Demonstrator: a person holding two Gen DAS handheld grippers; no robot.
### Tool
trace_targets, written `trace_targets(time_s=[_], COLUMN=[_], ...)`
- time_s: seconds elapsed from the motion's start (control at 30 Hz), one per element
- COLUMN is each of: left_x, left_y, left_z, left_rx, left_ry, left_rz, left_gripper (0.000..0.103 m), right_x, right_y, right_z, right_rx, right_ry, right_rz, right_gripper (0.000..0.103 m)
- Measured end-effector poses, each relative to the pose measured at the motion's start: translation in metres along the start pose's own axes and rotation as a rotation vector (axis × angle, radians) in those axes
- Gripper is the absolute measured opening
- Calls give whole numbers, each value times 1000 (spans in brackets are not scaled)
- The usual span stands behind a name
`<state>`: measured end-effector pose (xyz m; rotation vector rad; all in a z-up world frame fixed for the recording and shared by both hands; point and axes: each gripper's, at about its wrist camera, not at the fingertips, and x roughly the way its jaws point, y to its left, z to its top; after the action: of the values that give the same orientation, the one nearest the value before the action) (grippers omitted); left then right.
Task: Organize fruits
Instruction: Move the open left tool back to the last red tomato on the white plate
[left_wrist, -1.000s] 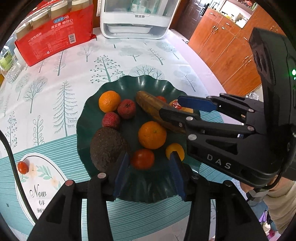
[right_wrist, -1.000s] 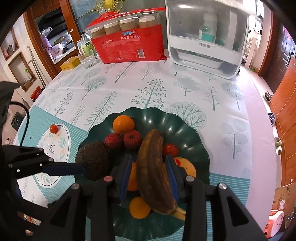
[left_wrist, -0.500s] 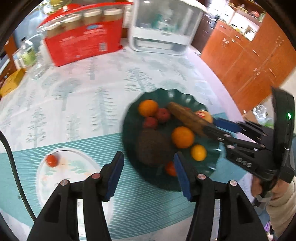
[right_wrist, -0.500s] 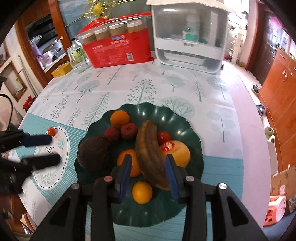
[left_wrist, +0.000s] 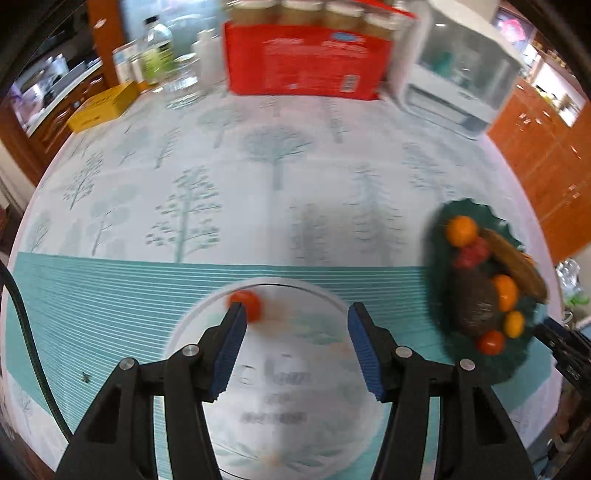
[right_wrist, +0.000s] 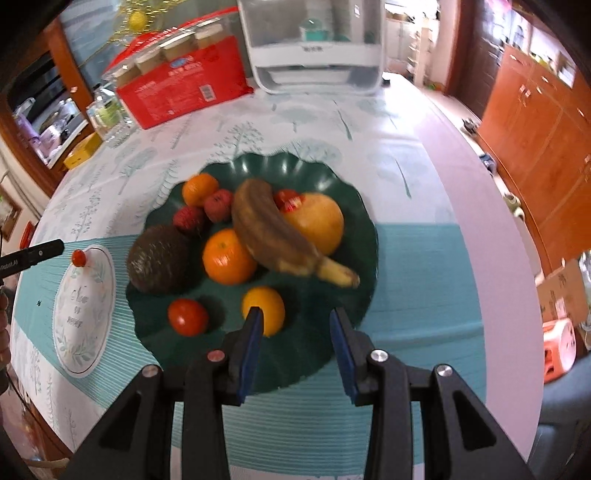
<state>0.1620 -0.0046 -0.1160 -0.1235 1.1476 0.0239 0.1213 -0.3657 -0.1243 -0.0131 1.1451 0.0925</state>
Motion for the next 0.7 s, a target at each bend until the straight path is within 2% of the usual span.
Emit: trace_targets(time_s=[0.13,0.4,0.57,0.7], left_x=[16,41,47,51], left_y=[25,39,39,36], left_z=[-1,-4,-4,-3], left_rx=[-16,0,16,32], left_ry=[19,62,67,68], left_rz=[16,-2,-17,-13], left_gripper=[56,55,48,36], right_x=[4,6,6,10], right_y=[0,2,2,0], right_z=[-9,-17,-21,-24], right_rx=[38,98,127,156], right_ry=[8,-12,-14,0], right_rz=[-22,-75,-93,-94], right_gripper=[38,38,38,38])
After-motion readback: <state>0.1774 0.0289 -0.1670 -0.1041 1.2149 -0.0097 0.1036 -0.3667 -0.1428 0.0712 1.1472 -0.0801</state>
